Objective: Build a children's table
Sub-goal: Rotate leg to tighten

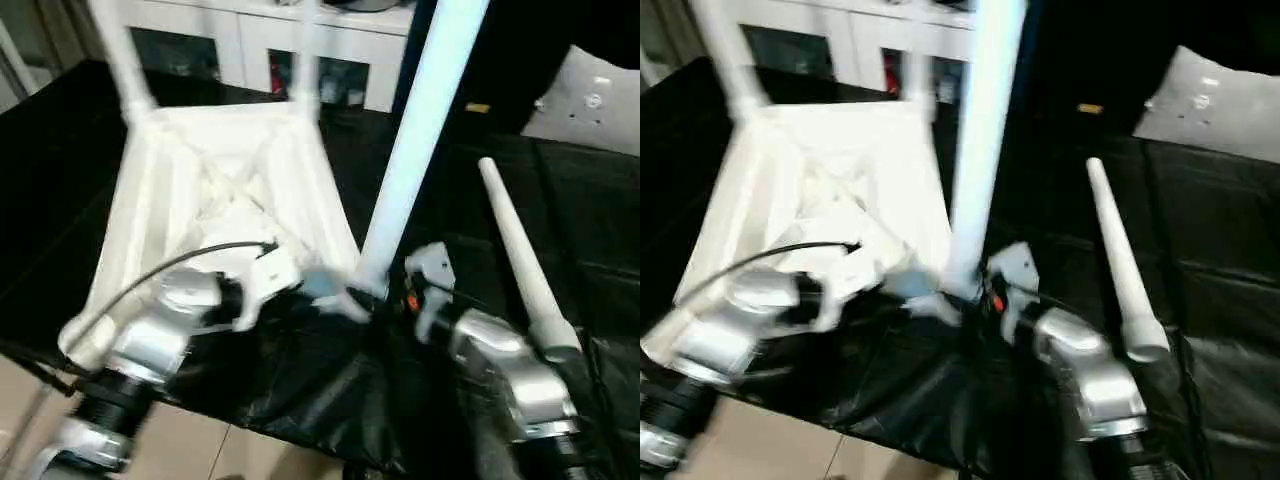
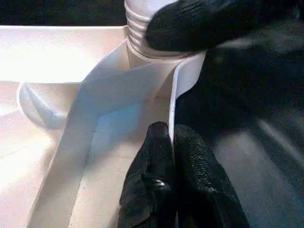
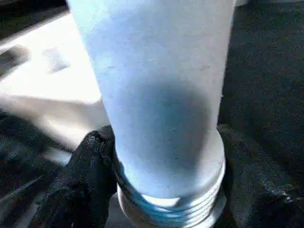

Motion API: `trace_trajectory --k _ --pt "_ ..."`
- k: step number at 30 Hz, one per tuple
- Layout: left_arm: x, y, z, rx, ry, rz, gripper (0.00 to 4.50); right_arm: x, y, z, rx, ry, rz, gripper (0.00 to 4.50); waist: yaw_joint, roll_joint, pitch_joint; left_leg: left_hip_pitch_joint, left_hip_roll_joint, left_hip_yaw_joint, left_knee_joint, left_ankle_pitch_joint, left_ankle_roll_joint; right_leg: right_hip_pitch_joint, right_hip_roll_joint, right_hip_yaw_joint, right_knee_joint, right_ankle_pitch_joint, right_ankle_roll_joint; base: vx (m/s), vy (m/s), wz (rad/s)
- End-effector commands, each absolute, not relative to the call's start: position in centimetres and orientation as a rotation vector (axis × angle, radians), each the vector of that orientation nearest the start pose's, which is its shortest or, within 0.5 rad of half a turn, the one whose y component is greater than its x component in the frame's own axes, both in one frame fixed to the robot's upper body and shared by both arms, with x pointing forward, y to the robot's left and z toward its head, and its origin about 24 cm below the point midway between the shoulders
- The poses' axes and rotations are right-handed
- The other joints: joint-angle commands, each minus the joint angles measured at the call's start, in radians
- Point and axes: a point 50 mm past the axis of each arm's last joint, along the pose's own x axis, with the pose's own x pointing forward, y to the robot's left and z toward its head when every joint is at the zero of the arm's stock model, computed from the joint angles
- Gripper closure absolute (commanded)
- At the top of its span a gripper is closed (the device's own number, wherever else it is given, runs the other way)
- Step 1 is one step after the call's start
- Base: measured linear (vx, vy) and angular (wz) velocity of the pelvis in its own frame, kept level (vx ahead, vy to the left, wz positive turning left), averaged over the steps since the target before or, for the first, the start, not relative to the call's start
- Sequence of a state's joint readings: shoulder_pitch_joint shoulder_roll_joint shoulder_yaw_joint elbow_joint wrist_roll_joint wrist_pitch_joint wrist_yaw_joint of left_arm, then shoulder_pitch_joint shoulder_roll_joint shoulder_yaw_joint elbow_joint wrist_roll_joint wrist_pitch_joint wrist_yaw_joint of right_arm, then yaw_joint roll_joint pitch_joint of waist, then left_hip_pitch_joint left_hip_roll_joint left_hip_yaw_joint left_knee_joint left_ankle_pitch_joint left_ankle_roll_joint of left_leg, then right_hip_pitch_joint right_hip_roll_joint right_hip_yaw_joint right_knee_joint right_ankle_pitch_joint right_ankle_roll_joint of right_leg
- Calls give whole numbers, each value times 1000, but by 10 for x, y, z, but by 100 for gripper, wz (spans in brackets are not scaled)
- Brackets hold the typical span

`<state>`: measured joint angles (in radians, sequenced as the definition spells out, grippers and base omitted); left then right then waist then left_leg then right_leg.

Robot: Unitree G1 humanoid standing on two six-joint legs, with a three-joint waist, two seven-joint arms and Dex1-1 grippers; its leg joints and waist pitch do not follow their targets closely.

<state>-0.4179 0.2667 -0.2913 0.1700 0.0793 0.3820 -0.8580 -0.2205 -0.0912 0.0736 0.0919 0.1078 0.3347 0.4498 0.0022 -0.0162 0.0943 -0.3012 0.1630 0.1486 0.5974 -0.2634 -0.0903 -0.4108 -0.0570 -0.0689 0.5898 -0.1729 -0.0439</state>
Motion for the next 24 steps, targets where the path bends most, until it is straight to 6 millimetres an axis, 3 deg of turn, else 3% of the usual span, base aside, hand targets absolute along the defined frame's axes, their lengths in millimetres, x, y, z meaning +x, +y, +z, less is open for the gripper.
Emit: trace_trajectory --k 1,3,5,6,7,10,11,12,15,17,18,21,24 --pt "301 63 72 325 261 -970 450 276 -73 32 27 299 672 173 0 -4 -39 -31 43 -15 -85 -116 55 51 -80 57 -103 -544 -89 0 0 0" --pt "302 49 76 316 238 -932 450 285 -72 35 86 316 577 173 0 -2 -47 -35 44 -13 -83 -56 86 54 -81 61 -93 -436 -117 0 0 0" --pt "300 44 78 314 231 -939 450 287 -73 36 86 311 565 173 1 0 -50 -36 43 -12 -80 -31 96 57 -80 61 -88 -385 -133 0 0 0" --pt "297 40 78 317 227 -966 450 289 -74 38 97 300 557 118 2 2 -56 -38 44 -10 -75 6 118 59 -79 63 -77 -277 -169 0 0 0" --pt "294 39 77 330 230 -990 450 292 -77 40 112 282 531 118 2 4 -57 -39 44 -9 -74 17 125 60 -80 63 -74 -248 -180 0 0 0" --pt "293 44 75 348 251 -1000 450 294 -82 43 134 262 512 74 2 8 -72 -48 43 -12 -60 160 195 67 -81 60 -45 -25 -249 0 0 0" --pt "293 48 75 357 258 -998 450 294 -84 43 144 257 508 74 2 8 -72 -48 43 -12 -60 160 195 67 -81 60 -45 -25 -249 0 0 0" --pt "292 52 74 363 265 -1004 450 293 -86 44 153 249 512 62 1 10 -73 -48 43 -11 -56 184 233 64 -81 57 -42 6 -271 0 0 0" --pt "292 68 70 391 296 -1016 450 291 -95 47 158 217 537 47 1 12 -71 -53 46 -10 -52 152 260 61 -83 55 -46 -40 -280 0 0 0" --pt "292 79 67 415 318 -1023 450 289 -102 49 149 200 557 25 0 19 -70 -51 48 -9 -53 120 254 58 -82 53 -52 -88 -276 0 0 0" --pt "293 84 66 424 325 -1028 450 287 -106 51 144 192 577 11 -2 17 -68 -51 49 -7 -56 80 230 58 -81 53 -59 -148 -263 0 0 0" --pt "293 93 64 442 344 -1038 450 284 -113 52 123 181 615 5 0 18 -67 -50 49 -8 -59 41 188 59 -80 53 -65 -195 -237 0 0 0" --pt "292 110 61 495 369 -1112 450 276 -133 55 56 172 734 5 4 17 -71 -49 48 -8 -58 32 178 62 -78 55 -64 -190 -222 0 0 0"
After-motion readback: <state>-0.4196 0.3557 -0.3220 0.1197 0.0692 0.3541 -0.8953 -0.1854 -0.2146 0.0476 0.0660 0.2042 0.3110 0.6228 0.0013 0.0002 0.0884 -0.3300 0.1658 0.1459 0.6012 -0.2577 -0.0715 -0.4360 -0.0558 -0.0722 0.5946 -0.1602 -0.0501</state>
